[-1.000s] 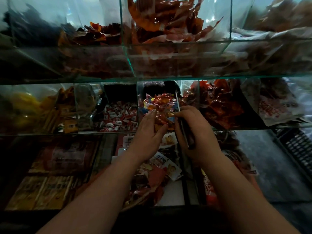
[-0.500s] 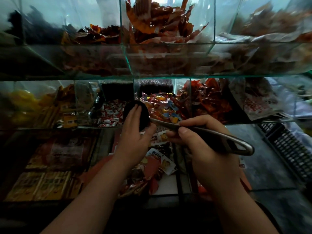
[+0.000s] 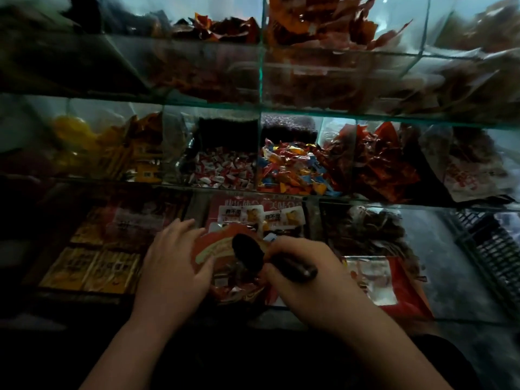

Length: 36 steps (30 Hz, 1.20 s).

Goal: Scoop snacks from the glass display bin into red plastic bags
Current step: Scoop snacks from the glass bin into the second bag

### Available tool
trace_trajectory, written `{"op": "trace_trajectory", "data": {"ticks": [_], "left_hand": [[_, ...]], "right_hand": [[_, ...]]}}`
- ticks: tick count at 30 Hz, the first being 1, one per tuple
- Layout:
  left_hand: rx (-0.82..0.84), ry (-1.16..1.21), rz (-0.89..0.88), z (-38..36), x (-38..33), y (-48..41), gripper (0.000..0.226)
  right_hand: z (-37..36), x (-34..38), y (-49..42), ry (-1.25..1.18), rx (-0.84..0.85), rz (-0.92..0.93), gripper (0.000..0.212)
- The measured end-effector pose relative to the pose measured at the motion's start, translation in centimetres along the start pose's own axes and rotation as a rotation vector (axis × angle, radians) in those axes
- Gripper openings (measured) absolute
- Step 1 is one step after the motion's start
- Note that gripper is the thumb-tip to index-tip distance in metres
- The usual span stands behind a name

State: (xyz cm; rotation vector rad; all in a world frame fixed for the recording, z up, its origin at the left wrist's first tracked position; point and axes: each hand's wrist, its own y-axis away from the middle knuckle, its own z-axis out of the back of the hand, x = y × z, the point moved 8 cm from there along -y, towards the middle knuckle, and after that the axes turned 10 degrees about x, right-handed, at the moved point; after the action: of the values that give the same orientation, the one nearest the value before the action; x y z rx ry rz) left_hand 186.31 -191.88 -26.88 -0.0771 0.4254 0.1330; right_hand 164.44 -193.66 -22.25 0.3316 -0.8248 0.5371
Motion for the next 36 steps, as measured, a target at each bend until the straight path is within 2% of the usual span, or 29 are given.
{"op": "trace_trajectory", "data": {"ticks": [2,4,6,9,13,16,19,22,24,27,29,31,33,36], "left_hand": [[0.161,-0.041,0.072,-1.5,1.6,-0.3,0.039],[0.192,0.045,0.075,-2.3,2.6,-0.1,0.025],[0.145,0.128,0.057,-2.5,3.4,0.1,0.023],[0.063,0.224,0.025,-2.5,3.3,0.4,0.036],[-0.078,0.381,-0.068,-1.3,1.3,1.1,0.037],[-0.166,0.437,-0.089,-0.5,0.6,1.1,0.031],[-0.256,0.516,-0.128,0.4,-0.3,1.0,0.023],[-0.221,0.511,-0.122,-0.5,-1.5,-0.2,0.026],[-0.126,0.488,-0.118,-2.4,-2.8,-1.1,0.029],[-0.029,0.47,-0.129,-5.0,-4.6,-1.2,0.028],[-0.022,0.477,-0.158,-5.8,-5.3,-0.8,0.032],[-0.045,0.469,-0.147,-6.0,-5.1,-0.5,0.036],[-0.055,0.457,-0.132,-6.0,-4.9,-0.4,0.034],[-0.052,0.462,-0.133,-6.1,-5.0,-0.4,0.032]], "right_hand": [[-2.6,-0.2,-1.2,0.191,0.123,0.022,0.01],[-4.5,-0.6,-2.2,0.25,0.2,0.012,0.015],[-5.4,-0.7,-2.9,0.279,0.215,0.004,0.016],[-6.4,-1.0,-3.6,0.365,0.263,-0.017,0.015],[-6.2,-1.5,-4.0,0.357,0.311,-0.144,0.015],[-4.3,-1.8,-3.1,0.485,0.251,-0.222,0.021],[-1.4,-1.5,-2.0,0.544,0.106,-0.234,0.024],[0.0,-3.0,-2.2,0.606,0.02,-0.242,0.028],[-0.4,-5.6,-2.9,0.554,0.007,-0.297,0.024],[-1.6,-9.8,-3.7,0.304,-0.075,-0.365,0.014],[-1.9,-11.1,-3.5,0.152,-0.232,-0.334,0.008],[-2.5,-11.9,-3.2,0.039,-0.347,-0.318,0.013],[-3.3,-12.6,-3.1,-0.137,-0.394,-0.335,0.015],[-4.8,-13.4,-3.3,-0.315,-0.377,-0.396,0.013]]}}
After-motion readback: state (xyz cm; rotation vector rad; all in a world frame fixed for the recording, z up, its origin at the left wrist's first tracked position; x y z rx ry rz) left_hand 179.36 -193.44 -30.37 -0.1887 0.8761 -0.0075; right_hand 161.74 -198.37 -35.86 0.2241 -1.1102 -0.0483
